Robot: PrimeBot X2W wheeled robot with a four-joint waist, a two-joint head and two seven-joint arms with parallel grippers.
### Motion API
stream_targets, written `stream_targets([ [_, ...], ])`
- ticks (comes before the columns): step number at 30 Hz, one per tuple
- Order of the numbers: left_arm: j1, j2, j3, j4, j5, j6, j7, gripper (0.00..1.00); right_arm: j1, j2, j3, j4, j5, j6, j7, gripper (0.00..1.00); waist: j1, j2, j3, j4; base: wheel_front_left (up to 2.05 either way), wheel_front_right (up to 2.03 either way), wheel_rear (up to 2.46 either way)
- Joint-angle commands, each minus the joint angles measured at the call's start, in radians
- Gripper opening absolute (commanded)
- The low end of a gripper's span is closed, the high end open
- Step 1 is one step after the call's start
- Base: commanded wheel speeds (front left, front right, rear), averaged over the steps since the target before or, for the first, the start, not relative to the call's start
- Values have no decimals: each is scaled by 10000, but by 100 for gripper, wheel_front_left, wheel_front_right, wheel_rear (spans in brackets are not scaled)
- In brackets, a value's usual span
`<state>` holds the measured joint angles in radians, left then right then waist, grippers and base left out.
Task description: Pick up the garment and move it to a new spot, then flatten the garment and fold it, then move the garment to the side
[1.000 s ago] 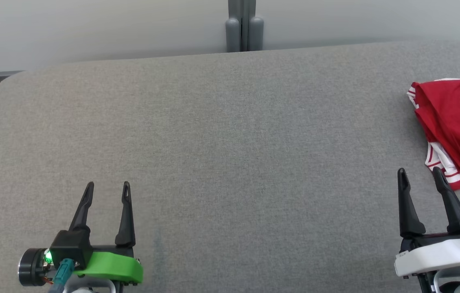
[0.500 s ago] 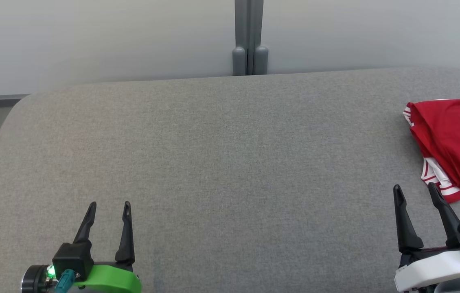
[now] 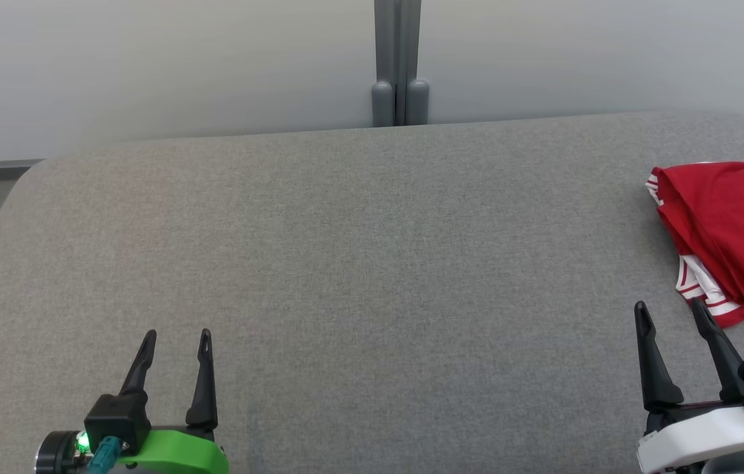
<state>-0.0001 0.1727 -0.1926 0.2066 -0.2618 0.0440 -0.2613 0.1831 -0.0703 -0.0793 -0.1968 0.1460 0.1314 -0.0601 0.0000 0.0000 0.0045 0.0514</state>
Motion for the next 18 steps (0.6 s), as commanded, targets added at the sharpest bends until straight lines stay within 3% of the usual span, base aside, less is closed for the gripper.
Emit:
stream_targets([
  [1, 7, -15, 49, 35, 2, -41, -44, 100, 60, -35, 17, 23, 5, -17, -35, 100, 0, 0, -5, 5, 0, 0, 0],
  [12, -65, -140, 146, 32, 155, -111, -45, 100, 4, -65, -11, 38, 87, -17, -55, 100, 0, 0, 0, -10, 0, 0, 0],
  [13, -7, -123, 104, 34, 114, -89, 2, 0, -4, -40, 2, 24, 47, 0, -31, 0, 0, 0, 0, -10, 0, 0, 0],
  [18, -6, -203, 128, 323, -278, -136, 164, 0, -33, 22, 65, 370, 476, 0, -29, 0, 0, 0, 1, -20, 0, 0, 0],
])
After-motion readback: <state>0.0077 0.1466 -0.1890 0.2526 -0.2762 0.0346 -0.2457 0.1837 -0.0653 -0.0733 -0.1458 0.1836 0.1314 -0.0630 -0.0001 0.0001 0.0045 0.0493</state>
